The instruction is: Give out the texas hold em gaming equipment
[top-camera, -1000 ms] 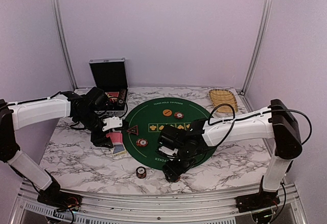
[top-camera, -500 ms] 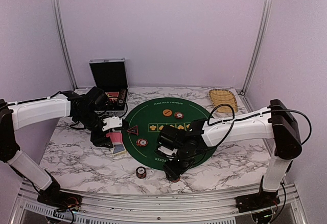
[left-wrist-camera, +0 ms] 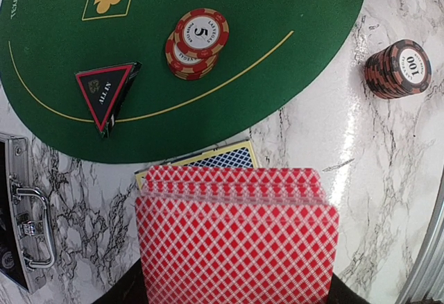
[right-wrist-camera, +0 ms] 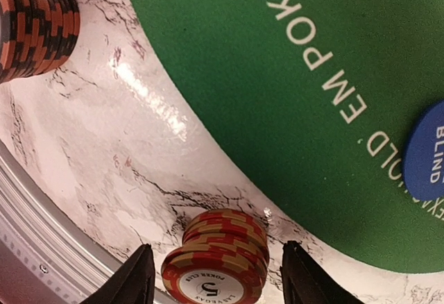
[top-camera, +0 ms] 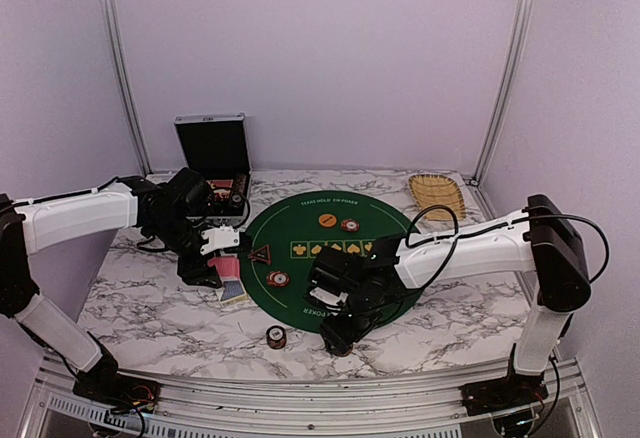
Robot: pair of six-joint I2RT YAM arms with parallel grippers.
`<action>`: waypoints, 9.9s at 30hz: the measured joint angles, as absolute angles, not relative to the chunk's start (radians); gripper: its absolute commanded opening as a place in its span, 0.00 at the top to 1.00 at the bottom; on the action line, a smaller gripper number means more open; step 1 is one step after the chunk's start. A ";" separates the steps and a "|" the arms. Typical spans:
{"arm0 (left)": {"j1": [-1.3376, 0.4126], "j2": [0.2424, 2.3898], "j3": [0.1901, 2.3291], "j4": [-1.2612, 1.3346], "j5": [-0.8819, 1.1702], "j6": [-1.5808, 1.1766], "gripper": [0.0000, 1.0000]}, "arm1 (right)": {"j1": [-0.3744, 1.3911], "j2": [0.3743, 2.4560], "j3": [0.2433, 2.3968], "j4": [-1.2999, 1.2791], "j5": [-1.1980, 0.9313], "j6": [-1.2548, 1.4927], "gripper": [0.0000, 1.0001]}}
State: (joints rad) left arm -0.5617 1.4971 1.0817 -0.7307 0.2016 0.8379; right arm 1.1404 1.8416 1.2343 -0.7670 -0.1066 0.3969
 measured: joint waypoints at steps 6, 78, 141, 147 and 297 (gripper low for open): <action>-0.562 1.497 1.082 -0.731 0.202 0.838 1.00 | 1.142 1.842 1.226 -0.766 -0.107 0.397 0.45; -0.562 1.497 1.099 -0.747 0.209 0.837 1.00 | 0.723 1.784 1.104 -0.687 -0.006 0.368 0.33; -0.541 1.497 1.099 -0.755 0.209 0.831 1.00 | 1.251 2.146 1.708 -0.829 -0.041 0.235 0.34; -0.541 1.497 1.099 -0.756 0.210 0.831 1.00 | 1.253 2.147 1.717 -0.828 -0.041 0.235 0.38; -0.541 1.482 1.099 -0.784 0.227 0.836 1.00 | 0.905 1.935 1.765 -0.788 0.163 0.223 0.19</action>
State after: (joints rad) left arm -0.5411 1.4818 1.0988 -0.7841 0.2272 0.8356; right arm 0.9054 1.9347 1.7645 -0.7883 0.1631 0.2234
